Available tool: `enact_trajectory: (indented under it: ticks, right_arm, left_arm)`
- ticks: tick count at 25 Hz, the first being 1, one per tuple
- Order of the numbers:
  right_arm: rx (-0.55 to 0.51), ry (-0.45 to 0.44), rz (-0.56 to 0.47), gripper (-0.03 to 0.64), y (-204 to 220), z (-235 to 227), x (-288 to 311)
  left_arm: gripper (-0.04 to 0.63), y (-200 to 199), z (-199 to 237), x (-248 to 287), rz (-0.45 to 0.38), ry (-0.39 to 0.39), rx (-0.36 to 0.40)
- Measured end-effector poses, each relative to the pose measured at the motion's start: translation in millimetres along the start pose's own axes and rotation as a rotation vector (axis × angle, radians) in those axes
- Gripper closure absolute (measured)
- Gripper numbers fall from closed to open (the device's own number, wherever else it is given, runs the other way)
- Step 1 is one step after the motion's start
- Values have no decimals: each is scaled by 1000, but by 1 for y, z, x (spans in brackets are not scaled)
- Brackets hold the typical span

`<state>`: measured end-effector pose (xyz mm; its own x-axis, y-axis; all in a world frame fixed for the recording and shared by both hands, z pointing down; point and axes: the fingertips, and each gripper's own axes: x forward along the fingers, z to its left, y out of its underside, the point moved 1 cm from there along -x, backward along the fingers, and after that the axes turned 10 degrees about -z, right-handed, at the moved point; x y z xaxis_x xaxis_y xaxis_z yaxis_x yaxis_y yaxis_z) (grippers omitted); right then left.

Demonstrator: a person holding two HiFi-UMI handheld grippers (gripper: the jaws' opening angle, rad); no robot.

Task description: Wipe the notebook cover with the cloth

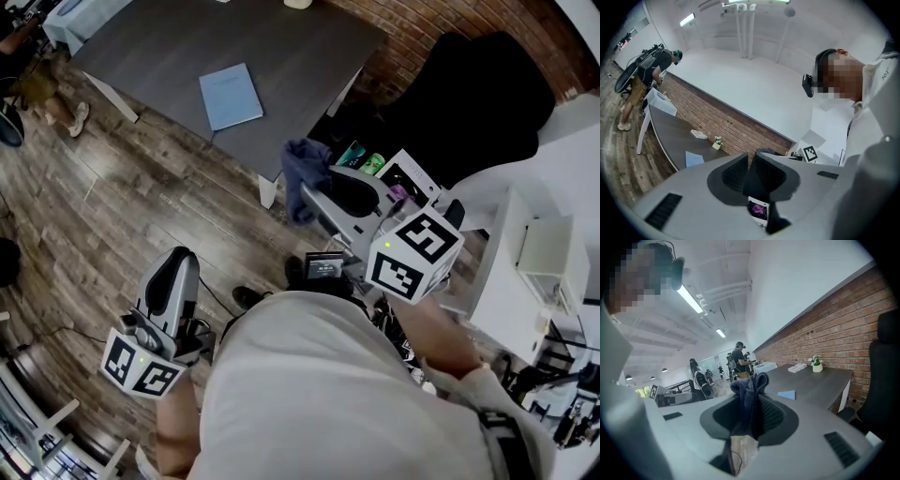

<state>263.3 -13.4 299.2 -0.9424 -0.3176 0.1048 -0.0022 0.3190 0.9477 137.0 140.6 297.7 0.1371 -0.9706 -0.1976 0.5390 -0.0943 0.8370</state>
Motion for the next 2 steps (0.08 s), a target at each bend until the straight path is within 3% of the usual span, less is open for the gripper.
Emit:
enact_trajectory:
  ticks: [2]
  right_arm:
    - [0,2,-4,512,1,-2,-3]
  left_arm:
    - [551,3,-3,2,2,6,-2]
